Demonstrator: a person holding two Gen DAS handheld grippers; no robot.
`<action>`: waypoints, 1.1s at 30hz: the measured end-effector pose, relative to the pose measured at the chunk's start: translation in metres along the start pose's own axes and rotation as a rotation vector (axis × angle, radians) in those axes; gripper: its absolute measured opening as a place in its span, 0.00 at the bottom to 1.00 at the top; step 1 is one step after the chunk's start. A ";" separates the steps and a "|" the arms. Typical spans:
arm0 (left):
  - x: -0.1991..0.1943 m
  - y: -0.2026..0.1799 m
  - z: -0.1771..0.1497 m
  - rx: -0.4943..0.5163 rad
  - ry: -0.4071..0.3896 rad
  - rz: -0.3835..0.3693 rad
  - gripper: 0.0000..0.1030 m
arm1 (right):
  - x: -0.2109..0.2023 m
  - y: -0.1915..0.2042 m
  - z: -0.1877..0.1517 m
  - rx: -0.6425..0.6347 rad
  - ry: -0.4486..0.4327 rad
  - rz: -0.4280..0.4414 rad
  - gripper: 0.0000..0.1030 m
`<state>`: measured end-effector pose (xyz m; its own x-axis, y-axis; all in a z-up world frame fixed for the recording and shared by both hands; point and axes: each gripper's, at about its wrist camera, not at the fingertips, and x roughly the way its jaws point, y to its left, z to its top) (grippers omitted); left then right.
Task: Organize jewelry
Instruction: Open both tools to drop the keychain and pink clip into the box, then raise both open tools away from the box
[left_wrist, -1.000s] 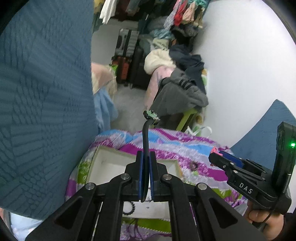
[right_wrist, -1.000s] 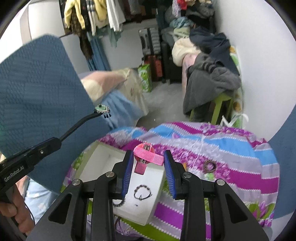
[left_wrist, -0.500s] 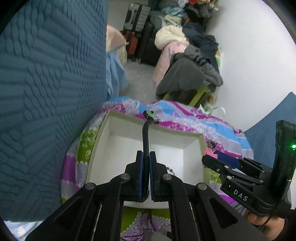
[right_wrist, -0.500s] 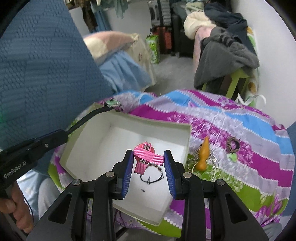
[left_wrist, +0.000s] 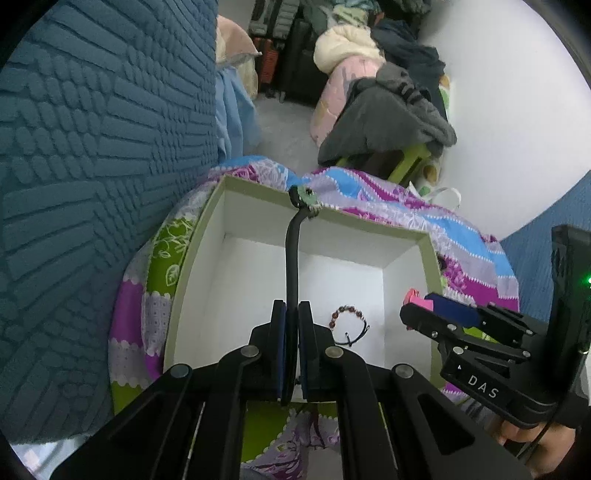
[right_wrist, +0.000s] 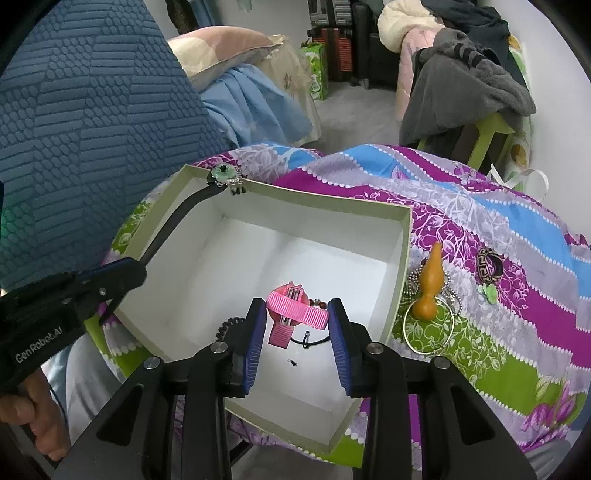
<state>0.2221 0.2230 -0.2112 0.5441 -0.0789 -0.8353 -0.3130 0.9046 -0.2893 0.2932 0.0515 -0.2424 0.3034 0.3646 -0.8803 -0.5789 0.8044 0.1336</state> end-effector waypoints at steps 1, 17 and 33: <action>-0.003 0.001 0.001 -0.009 -0.012 -0.009 0.05 | -0.001 -0.001 0.000 0.002 -0.004 0.003 0.31; -0.071 -0.024 0.016 0.014 -0.110 0.007 0.56 | -0.089 0.001 0.014 -0.031 -0.193 0.019 0.53; -0.190 -0.073 0.030 0.048 -0.335 0.022 0.74 | -0.218 -0.005 0.011 -0.060 -0.464 -0.010 0.72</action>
<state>0.1651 0.1846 -0.0167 0.7659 0.0755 -0.6386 -0.2947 0.9238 -0.2443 0.2380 -0.0264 -0.0466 0.6077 0.5394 -0.5829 -0.6131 0.7852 0.0873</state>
